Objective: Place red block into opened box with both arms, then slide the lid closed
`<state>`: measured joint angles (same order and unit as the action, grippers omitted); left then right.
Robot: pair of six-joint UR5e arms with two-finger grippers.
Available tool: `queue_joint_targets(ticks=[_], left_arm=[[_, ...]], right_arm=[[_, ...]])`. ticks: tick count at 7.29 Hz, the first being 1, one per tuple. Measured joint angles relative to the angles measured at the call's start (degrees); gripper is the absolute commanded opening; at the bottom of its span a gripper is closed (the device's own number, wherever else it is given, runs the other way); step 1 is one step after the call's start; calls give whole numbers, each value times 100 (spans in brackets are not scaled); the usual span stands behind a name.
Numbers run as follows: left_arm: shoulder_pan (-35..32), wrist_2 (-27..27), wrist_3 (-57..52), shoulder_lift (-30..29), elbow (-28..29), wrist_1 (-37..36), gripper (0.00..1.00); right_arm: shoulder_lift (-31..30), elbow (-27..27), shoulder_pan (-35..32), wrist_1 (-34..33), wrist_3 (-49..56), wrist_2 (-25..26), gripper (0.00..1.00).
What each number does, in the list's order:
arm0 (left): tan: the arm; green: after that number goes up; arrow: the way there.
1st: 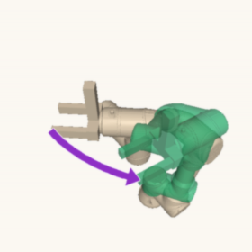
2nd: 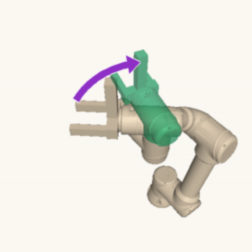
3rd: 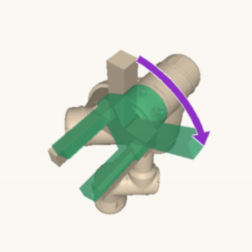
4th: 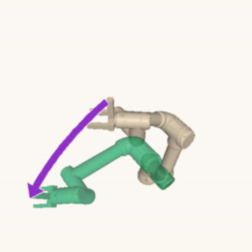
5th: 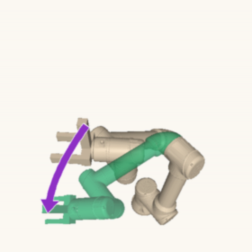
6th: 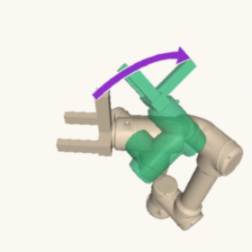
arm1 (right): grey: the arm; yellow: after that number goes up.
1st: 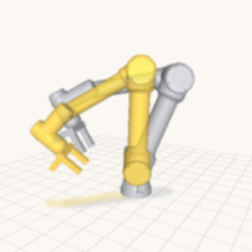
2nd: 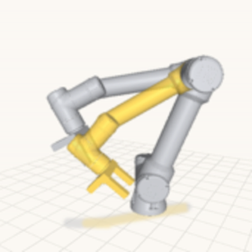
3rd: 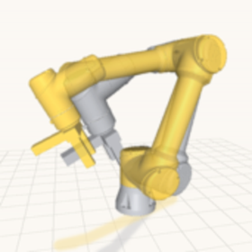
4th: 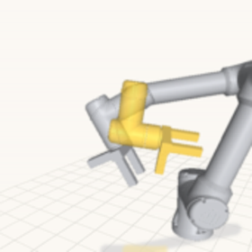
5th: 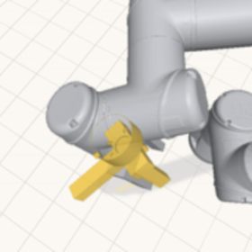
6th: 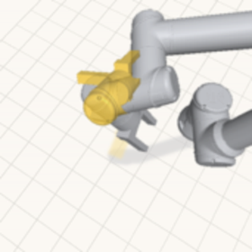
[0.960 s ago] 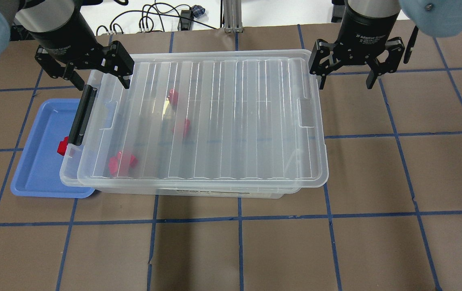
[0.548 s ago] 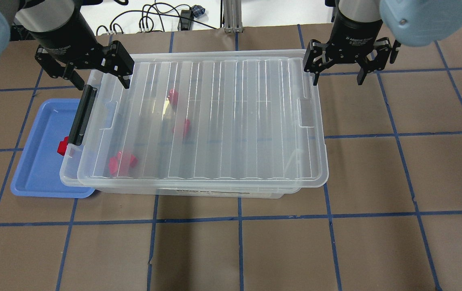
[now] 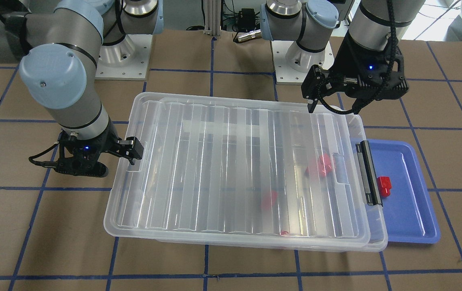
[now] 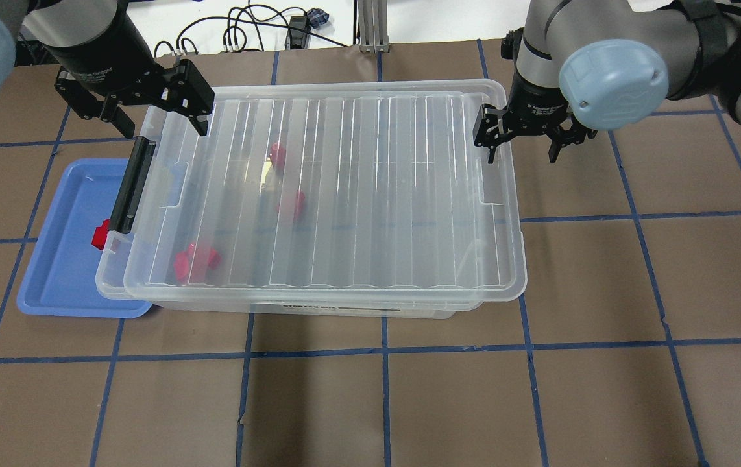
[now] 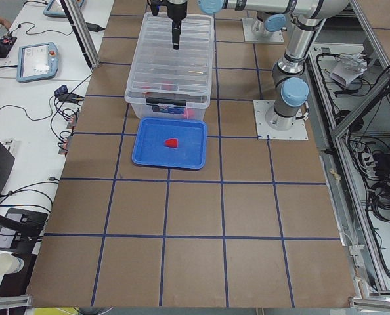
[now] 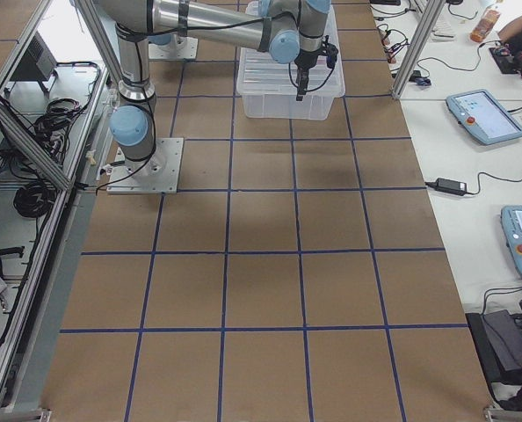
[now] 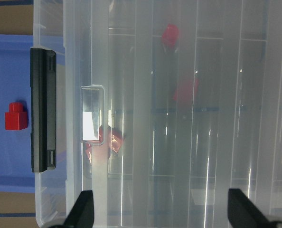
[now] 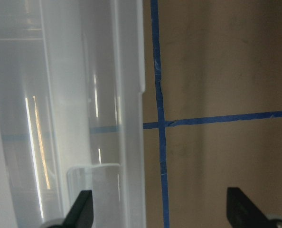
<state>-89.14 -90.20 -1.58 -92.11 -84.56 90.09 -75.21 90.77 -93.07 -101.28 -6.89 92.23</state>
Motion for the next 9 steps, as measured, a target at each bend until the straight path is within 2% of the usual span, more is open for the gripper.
queue_joint_targets(ticks=[1,3,4,5,7,9], left_arm=[[36,-5,-6,-5,8,5,100],[128,-55,15,29,-97,247,100],[403,-108,-42,27,-154,284,100],[889,-138,-438,0,-277,237,100],[1949,-113,-1890,-112,-676,26,100],[2780,-28,-3265,-417,-1257,-879,100]], right_arm=[[19,47,3,3,13,90,100],[71,75,69,10,309,613,100],[86,82,234,17,510,814,100],[77,84,479,32,658,894,100],[45,86,967,47,828,930,100],[30,80,1353,110,852,931,100]])
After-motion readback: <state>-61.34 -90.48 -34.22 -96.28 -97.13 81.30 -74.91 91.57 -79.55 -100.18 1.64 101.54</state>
